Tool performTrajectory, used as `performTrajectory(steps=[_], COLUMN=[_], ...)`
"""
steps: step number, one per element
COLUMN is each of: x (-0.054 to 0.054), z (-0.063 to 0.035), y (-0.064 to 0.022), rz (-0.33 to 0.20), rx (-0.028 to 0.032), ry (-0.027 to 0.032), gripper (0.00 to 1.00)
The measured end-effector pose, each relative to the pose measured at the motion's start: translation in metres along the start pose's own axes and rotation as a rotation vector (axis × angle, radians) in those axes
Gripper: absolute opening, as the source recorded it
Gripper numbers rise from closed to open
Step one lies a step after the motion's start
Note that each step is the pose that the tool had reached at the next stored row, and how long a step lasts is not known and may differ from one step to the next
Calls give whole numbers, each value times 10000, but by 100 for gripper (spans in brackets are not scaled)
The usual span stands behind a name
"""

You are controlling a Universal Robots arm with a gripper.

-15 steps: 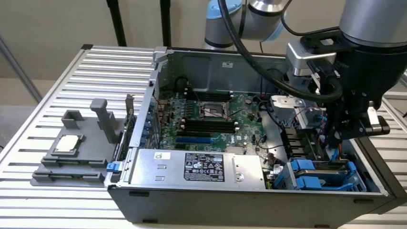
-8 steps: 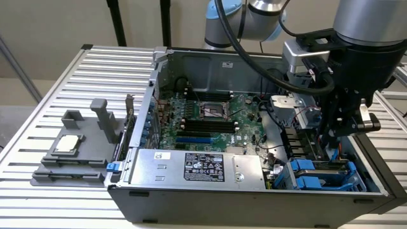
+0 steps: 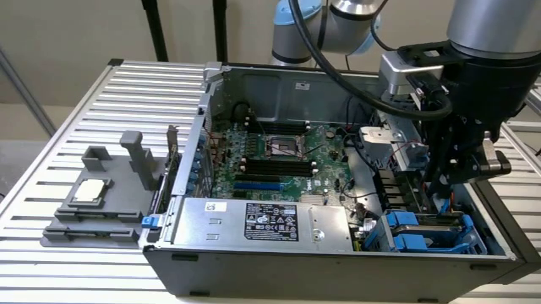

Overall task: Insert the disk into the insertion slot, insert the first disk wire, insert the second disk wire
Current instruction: 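Insert the second disk wire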

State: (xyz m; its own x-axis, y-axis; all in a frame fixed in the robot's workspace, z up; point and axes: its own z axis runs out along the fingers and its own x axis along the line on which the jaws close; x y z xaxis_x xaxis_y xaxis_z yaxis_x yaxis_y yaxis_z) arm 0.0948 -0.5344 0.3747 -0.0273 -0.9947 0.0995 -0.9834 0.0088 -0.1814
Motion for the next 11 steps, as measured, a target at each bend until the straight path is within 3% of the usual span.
performTrajectory(steps=[1, 2, 3, 4, 10, 11], x=[-3, -14, -30, -45, -67, -70], z=[0, 4, 5, 9, 37, 55], y=[-6, -26, -45, -61, -129, -147], rz=[-6, -25, -33, -32, -11, 4], rx=[-34, -148, -254, -319, -494, -618], ry=[42, 156, 235, 267, 340, 383], gripper=[25, 27, 34, 34, 34, 31])
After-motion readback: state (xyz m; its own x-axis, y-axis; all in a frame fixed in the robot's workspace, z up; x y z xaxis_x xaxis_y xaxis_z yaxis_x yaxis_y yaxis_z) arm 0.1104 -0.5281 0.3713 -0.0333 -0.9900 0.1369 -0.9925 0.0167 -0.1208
